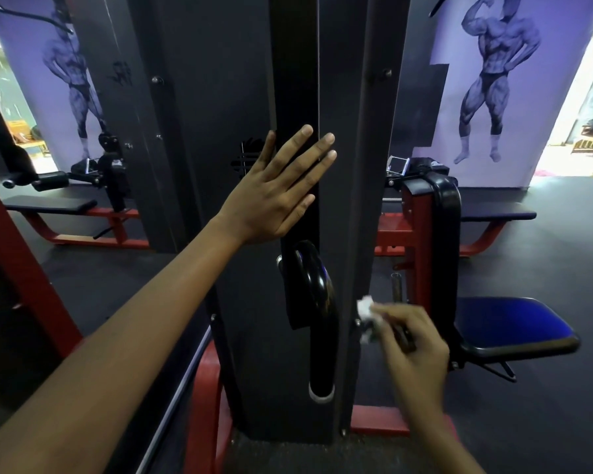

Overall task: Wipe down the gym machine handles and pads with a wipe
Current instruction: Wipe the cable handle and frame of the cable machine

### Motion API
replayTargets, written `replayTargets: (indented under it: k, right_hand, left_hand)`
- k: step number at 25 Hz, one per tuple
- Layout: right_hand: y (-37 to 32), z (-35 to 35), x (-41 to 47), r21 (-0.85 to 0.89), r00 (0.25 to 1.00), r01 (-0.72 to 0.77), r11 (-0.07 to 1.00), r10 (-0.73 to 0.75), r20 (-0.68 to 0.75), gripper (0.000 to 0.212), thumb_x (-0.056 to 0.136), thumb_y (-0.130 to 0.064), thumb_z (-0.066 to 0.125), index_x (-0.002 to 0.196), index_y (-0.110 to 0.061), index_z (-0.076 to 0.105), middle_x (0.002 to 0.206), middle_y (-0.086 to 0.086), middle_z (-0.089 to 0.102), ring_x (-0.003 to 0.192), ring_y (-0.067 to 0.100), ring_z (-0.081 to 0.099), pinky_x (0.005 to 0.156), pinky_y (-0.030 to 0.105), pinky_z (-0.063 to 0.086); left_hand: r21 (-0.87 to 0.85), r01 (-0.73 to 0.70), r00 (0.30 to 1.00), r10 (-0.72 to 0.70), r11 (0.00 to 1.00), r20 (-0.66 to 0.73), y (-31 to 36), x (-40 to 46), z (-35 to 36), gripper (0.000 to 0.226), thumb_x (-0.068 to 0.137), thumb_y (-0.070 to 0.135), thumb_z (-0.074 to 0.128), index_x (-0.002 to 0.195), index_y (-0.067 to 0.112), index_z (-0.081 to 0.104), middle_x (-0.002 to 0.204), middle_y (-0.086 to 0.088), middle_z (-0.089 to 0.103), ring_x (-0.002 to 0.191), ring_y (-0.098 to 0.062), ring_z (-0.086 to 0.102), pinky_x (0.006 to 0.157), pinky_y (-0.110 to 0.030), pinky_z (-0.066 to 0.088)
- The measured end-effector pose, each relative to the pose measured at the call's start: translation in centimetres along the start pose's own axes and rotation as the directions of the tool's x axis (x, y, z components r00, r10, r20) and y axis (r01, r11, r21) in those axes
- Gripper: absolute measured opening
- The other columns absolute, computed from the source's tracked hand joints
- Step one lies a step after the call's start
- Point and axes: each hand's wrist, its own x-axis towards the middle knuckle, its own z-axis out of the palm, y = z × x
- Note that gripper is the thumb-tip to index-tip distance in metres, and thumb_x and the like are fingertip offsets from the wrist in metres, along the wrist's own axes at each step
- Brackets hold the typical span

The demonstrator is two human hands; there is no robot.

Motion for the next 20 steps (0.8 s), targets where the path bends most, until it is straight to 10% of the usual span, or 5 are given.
replayTargets:
  k: [9,20]
  right_hand:
    - [-2.7,6.5,8.4,0.236,0.952,-0.270,0.933,0.223,0.209,0.016,0.085,-0.009,0.067,0.096,-0.019,0.074,0.093,-0.005,0.074,0.093,0.007,0.068,0.089,0.035,0.054]
    - [-1.2,2.1,2.1,0.387,0.940,-0.265,0.883,0.148,0.306,0.026,0.082,0.013,0.059,0.095,-0.005,0.073,0.095,0.005,0.073,0.094,0.015,0.068,0.079,0.020,0.053]
  left_hand:
    - [-0.047,0.029,0.999,-0.028,0.998,0.018,1.0,-0.8,0.5,0.055,0.101,0.032,0.036,0.148,0.007,0.022,0.155,-0.011,0.020,0.145,-0.023,-0.008,0.115,-0.053,0.007]
    - [-0.072,0.059,0.997,-0.062,0.996,-0.034,1.2,-0.9,1.1,0.055,0.100,0.030,0.039,0.147,0.005,0.024,0.153,-0.012,0.020,0.144,-0.024,-0.005,0.115,-0.052,0.003]
